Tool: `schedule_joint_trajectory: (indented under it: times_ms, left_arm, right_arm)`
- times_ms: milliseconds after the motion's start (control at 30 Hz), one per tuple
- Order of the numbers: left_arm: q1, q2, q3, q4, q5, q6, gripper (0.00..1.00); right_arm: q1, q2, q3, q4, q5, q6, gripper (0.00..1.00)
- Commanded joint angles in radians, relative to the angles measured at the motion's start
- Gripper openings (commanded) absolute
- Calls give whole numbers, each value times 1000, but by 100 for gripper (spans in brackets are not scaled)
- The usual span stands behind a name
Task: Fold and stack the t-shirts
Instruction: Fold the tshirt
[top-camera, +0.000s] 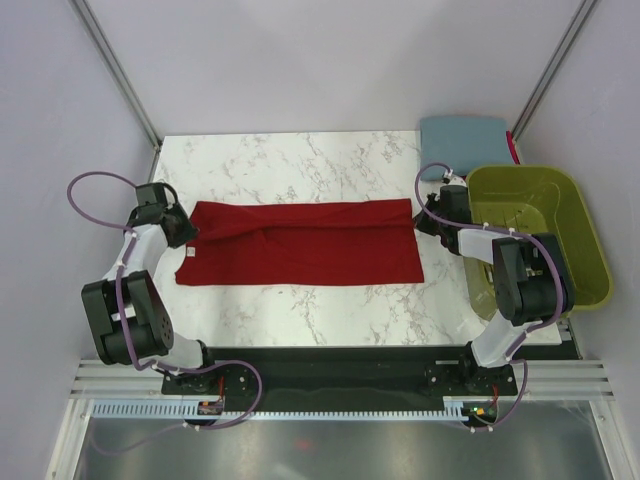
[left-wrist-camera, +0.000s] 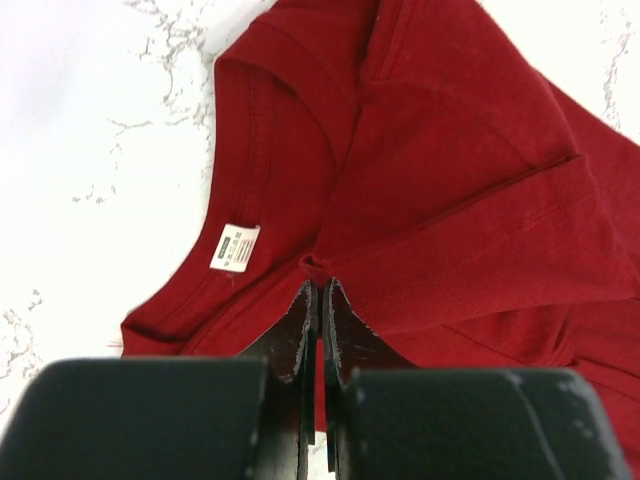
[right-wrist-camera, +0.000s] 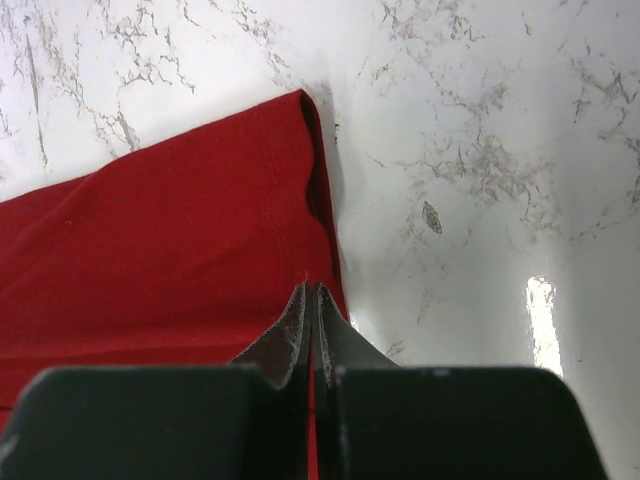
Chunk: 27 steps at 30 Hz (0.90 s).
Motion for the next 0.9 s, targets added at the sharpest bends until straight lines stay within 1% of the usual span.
schedule_joint_trajectory:
  times_ms: [0,100,233,333,367,400,433,467,500,600,700,800,867]
  left_arm:
    - [6,-53,-19,-3,-42,9,2]
    - [3,-71,-36,-4,-59,6,2]
    - [-9,-36,-79,-12,-19,1,2]
    - [-9,-34,-96,-18,-37,-14,2]
    - [-8,-37,-94,-26,-46,-17,2]
    - [-9,-39,-91,-32,-53,-16,4]
    - [-9,-43,-82,-41,-66,-16,15]
    - [-11,-50,-78,-50,-76,-19,20]
    - [-9,-54,-70,-67,-76,-19,22]
    - [-11,-92,-61,-76,-111,-18,24]
    - [-15,-128,-38,-78,-87,-8,24]
    - [-23,-117,-18,-72,-9,-4,27]
    - [-23,-100,-16,-66,33,-8,28]
  right_arm:
    - [-3,10,-9,25,5,4,0]
    - [-3,-5,-7,23,3,3,0]
    - [6,-16,-17,-1,0,1,0]
    - [13,-28,-41,0,14,0,0]
    - [11,-30,-46,-6,20,-2,6]
    - [11,-28,-43,-15,26,-2,9]
    - [11,-28,-40,-37,28,-5,11]
    - [11,-28,-32,-46,26,-5,13]
    - [13,-34,-27,-55,26,-5,18]
    - [13,-63,-3,-103,28,3,24]
    - [14,-85,26,-152,28,18,25]
    - [19,-79,57,-190,5,35,27]
    - [26,-65,84,-213,-4,52,31]
